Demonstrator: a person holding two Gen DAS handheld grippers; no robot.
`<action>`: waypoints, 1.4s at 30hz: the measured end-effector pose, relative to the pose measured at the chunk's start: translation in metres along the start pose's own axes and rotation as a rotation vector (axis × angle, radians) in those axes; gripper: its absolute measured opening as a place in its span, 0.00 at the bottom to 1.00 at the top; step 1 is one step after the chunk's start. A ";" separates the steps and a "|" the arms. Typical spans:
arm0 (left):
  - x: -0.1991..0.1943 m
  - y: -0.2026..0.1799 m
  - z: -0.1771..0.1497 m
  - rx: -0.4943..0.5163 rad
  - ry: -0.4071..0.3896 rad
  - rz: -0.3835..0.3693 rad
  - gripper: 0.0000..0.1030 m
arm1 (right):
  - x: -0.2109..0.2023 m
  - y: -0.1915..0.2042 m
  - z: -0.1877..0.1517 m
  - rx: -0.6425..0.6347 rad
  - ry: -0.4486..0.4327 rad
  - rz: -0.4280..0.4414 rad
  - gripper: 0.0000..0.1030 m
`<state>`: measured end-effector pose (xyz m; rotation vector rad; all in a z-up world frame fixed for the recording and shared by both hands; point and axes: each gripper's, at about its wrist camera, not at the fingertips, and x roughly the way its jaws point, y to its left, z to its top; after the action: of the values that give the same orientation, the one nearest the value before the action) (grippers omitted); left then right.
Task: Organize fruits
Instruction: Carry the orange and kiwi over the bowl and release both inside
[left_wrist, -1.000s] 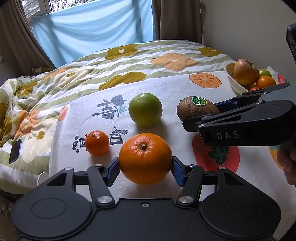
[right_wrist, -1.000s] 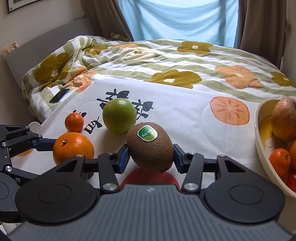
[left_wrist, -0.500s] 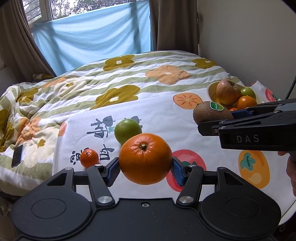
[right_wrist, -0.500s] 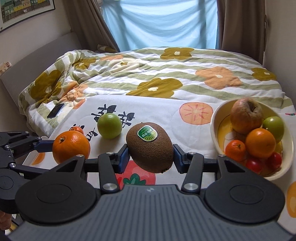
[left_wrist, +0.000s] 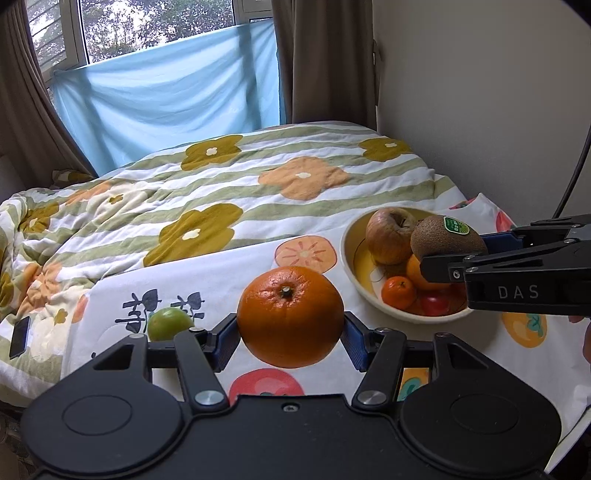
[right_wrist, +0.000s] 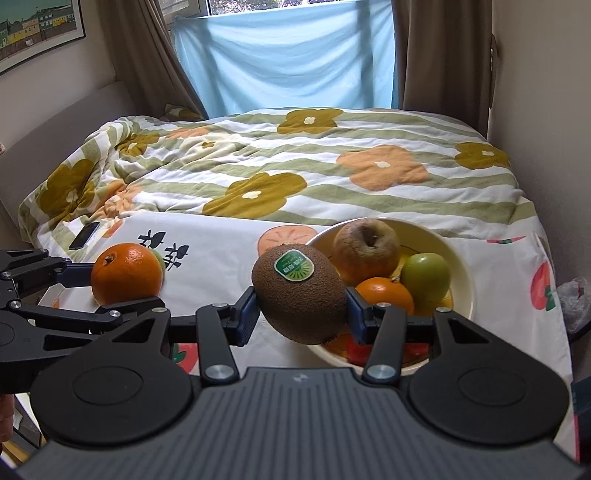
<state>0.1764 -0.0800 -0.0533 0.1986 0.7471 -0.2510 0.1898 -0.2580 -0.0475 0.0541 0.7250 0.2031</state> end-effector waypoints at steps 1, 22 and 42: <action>0.002 -0.007 0.005 -0.003 -0.001 -0.002 0.61 | -0.001 -0.006 0.002 -0.001 -0.002 -0.003 0.62; 0.077 -0.078 0.055 -0.037 0.031 0.035 0.61 | 0.033 -0.114 0.034 -0.030 0.007 0.004 0.62; 0.114 -0.087 0.057 -0.045 0.077 0.053 0.88 | 0.072 -0.138 0.043 -0.038 0.034 0.020 0.62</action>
<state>0.2677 -0.1951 -0.0991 0.1861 0.8220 -0.1765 0.2934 -0.3773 -0.0786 0.0220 0.7542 0.2369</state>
